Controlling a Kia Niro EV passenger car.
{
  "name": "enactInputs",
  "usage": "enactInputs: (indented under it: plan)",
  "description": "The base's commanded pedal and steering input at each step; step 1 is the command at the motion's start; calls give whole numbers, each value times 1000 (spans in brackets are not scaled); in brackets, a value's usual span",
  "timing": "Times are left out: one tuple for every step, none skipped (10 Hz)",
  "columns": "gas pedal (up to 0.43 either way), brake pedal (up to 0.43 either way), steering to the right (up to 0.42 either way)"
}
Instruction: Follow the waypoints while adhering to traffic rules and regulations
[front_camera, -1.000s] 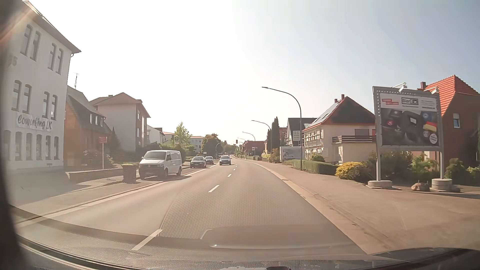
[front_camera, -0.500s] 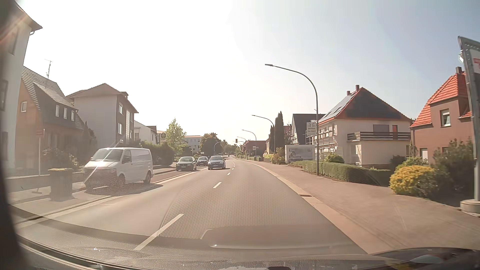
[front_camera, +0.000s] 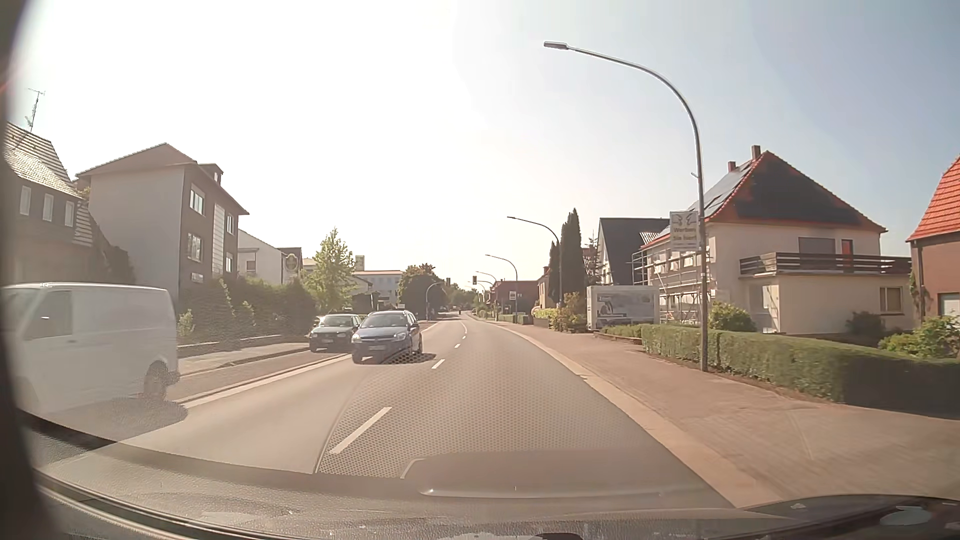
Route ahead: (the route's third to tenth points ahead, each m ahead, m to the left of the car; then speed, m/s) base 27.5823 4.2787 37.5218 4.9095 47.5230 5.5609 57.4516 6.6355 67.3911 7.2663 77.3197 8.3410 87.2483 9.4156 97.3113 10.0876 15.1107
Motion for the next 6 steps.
enactInputs:
  plan:
    - [157, 0, -6]
    - [157, 0, -8]
    - [157, 0, -8]
    - [157, 0, -9]
    - [157, 0, -9]
    - [150, 0, -9]
